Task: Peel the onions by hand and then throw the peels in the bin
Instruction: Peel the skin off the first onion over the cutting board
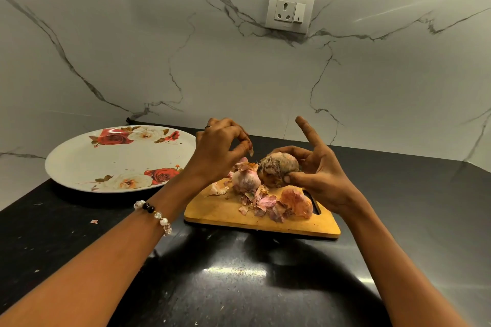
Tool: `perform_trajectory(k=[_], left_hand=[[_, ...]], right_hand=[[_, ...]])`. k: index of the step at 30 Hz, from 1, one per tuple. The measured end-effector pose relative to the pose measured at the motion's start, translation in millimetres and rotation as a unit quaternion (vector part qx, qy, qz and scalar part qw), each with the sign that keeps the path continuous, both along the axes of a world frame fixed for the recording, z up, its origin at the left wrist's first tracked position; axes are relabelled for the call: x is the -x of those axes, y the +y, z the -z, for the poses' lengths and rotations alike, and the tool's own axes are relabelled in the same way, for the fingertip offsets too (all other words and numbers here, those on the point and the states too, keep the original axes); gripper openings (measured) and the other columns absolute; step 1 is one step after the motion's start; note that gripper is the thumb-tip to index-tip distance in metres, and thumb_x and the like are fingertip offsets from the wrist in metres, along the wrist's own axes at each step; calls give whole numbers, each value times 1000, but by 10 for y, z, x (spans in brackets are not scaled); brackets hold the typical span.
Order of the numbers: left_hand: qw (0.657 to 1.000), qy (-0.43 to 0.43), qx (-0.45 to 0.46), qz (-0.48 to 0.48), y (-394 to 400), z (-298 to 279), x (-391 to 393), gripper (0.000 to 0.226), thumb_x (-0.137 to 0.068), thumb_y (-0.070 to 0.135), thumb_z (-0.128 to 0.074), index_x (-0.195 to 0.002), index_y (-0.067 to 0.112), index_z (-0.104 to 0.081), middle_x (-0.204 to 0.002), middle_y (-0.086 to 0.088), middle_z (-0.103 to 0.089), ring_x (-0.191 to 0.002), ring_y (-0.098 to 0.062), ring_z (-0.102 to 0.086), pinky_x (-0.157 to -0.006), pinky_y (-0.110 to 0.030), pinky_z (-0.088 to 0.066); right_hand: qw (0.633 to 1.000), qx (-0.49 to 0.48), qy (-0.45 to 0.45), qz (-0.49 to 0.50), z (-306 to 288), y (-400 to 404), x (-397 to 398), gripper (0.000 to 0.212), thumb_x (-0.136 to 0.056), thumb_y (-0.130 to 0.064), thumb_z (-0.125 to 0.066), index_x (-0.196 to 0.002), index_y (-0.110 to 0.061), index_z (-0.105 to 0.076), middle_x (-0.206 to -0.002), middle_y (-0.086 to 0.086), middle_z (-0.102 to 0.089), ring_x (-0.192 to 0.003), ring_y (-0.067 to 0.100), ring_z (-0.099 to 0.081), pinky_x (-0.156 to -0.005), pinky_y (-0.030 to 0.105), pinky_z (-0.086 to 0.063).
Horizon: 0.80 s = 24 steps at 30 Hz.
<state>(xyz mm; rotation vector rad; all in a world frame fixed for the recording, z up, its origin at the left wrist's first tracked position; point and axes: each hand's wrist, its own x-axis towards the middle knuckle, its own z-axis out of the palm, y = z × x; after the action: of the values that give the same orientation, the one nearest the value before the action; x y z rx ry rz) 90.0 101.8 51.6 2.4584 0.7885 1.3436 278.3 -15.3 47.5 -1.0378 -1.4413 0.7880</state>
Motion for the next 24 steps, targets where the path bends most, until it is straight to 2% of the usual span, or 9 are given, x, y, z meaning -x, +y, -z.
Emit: perform_trajectory(k=[3,7,8,9,10,12,14,20,24], left_hand=[[1000,-6,9,-27,24,6,8,12,-87,23,-67,-93,13,-71,-103,-3,-63,-104,-21,-50,-86,-53,-46],[1000,-15,10,4,-16,7,20,17,-83,19,-72,-100,19,-73,-104,0,-67,-100,-17,-53,-86,-49,-48],[999,-30,6,23,-35,-11,22,18,-83,18,-71,-101,19,-73,-103,0,-69,-96,-12,-55,-85,-43,-50],[998,-43,12,51,-64,-41,25,18,-84,17,-70,-102,17,-74,-102,0,-70,-90,-5,-56,-84,-29,-52],[995,-47,25,85,-101,-74,29,18,-84,16,-69,-102,16,-73,-101,1,-71,-86,0,-58,-80,-12,-49],[988,-22,51,143,-160,-125,39,19,-84,16,-68,-102,15,-73,-98,7,-69,-86,10,-58,-74,1,-40],[982,12,59,178,-178,-152,53,19,-83,17,-69,-102,16,-73,-94,11,-67,-89,16,-56,-75,3,-38],[978,38,36,203,-122,-182,126,20,-79,16,-74,-99,12,-74,-88,7,-70,-84,4,-62,-75,-7,-47],[976,57,15,208,-111,-167,130,18,-79,16,-74,-95,9,-75,-81,17,-63,-78,2,-62,-69,-7,-47]], right_hand=[[1000,-10,16,23,-1,10,-16,115,-66,6,-74,-155,-27,-9,-104,14,-70,-104,32,-66,-89,41,-56],[998,-18,30,45,-2,18,-41,110,-68,8,-67,-155,-24,-8,-97,13,-71,-98,28,-68,-85,36,-57],[999,-17,29,43,-3,15,-42,110,-67,8,-67,-155,-25,-9,-97,13,-71,-98,28,-68,-86,37,-57],[999,-16,27,39,-1,13,-40,110,-67,8,-66,-155,-25,-9,-97,13,-71,-99,29,-68,-87,38,-56],[999,-15,25,32,2,10,-40,110,-68,10,-66,-155,-26,-9,-99,13,-71,-99,30,-67,-87,39,-56],[1000,-17,20,15,7,5,-43,111,-68,13,-65,-155,-26,-9,-103,16,-70,-103,32,-66,-88,42,-56],[1000,-23,6,6,10,5,-50,111,-68,14,-65,-155,-27,-8,-105,17,-69,-106,35,-65,-91,44,-55],[999,-26,-17,-12,22,7,-45,116,-68,10,-72,-155,-29,-7,-111,20,-65,-113,38,-62,-94,44,-53],[999,-23,-26,-11,21,8,-76,117,-66,14,-69,-155,-31,-8,-112,19,-59,-110,31,-62,-90,39,-53]])
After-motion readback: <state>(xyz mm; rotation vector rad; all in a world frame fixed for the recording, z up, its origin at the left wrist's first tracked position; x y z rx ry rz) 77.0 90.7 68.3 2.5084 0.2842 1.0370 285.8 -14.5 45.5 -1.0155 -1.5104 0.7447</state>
